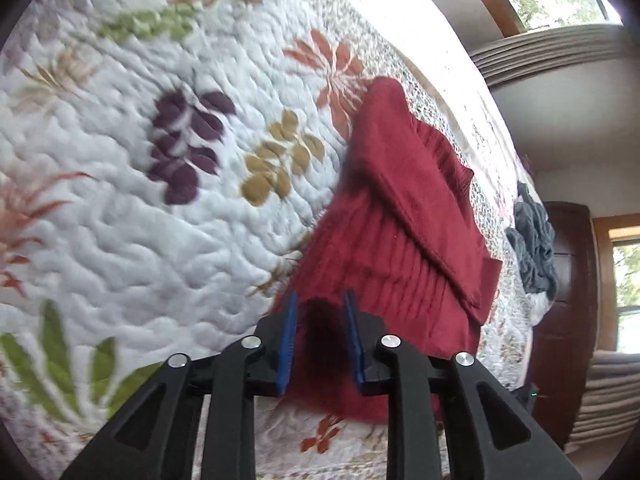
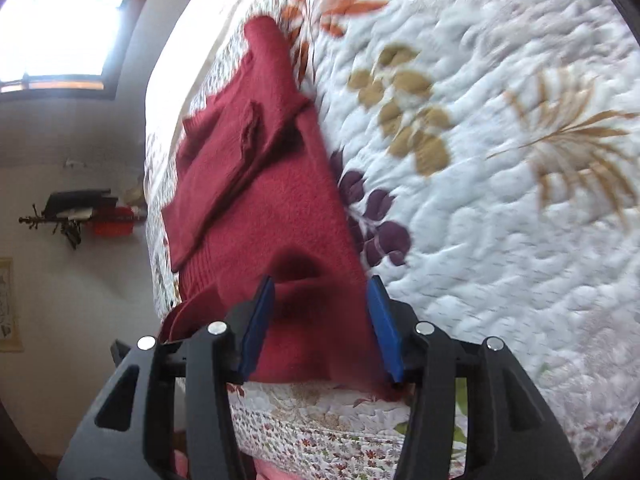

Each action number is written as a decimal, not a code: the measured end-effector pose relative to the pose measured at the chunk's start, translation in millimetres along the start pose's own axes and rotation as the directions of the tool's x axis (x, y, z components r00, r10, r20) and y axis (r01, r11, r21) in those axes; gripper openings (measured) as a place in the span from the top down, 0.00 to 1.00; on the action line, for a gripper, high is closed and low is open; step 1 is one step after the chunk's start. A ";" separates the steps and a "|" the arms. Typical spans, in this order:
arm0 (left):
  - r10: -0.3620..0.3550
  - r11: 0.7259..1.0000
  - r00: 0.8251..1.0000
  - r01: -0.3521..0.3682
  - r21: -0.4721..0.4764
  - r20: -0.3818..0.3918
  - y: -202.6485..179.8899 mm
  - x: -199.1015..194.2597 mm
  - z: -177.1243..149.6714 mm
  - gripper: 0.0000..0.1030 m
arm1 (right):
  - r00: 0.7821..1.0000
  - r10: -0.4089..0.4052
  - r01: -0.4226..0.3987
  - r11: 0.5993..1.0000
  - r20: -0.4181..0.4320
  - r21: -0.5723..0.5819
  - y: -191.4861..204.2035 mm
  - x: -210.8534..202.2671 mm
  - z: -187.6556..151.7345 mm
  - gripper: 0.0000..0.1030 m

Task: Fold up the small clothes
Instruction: 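Carry the held hem with both tools toward the collar, folding the sweater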

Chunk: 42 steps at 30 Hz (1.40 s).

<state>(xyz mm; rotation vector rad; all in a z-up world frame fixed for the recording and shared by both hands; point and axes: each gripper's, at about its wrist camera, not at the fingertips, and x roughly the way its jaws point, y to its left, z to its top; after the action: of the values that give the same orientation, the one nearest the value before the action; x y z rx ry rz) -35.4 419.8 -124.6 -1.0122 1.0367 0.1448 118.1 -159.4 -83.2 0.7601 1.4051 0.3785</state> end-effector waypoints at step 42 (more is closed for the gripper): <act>0.345 0.744 0.936 -0.229 0.627 -0.067 -101.4 109.4 21.1 0.84 | 0.835 -0.550 0.436 0.677 -0.014 -0.593 93.9 104.1 13.2 0.74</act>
<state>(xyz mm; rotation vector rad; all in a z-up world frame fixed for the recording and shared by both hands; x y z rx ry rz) 92.1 341.4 -142.3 -0.2626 1.2915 -0.0376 165.7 -27.6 -97.2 -0.1768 1.5042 0.4173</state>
